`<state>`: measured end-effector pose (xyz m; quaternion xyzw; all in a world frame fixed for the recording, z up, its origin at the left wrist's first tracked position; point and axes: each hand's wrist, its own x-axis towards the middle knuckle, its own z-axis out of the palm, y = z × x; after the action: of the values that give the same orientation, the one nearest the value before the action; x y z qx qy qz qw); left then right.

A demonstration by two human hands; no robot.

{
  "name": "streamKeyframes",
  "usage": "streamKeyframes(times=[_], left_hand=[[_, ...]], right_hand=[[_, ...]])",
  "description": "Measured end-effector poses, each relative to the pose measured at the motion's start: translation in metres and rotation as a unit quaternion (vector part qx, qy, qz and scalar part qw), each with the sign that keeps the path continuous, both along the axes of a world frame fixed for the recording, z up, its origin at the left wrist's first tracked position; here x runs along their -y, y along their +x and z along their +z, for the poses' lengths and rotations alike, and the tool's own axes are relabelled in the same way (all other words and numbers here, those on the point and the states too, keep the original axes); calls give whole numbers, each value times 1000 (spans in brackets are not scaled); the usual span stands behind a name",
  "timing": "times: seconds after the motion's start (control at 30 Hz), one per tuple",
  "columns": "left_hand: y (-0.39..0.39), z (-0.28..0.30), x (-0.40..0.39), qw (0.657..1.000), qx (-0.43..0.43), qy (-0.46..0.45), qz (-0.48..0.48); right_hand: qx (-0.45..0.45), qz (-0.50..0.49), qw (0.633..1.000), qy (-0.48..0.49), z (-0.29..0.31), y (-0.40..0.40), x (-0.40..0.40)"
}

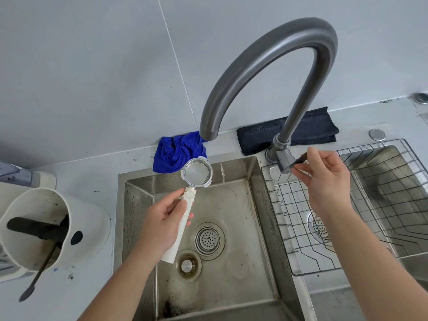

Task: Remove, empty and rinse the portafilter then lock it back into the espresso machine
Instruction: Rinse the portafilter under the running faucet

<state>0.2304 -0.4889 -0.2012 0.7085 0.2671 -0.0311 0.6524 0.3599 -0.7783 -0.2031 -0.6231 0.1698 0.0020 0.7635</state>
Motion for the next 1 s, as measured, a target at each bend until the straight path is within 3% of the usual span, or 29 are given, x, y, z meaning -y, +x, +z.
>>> streamKeyframes(times=[0.77,1.0], left_hand=[[-29,9,-4,999,10,-18,32],[-53,21,-2,997,10,-35,68]], right_hand=[[-91,-82,992,-31,14,-2,-5],[-144,-43,988,-28,21,-22,-10]])
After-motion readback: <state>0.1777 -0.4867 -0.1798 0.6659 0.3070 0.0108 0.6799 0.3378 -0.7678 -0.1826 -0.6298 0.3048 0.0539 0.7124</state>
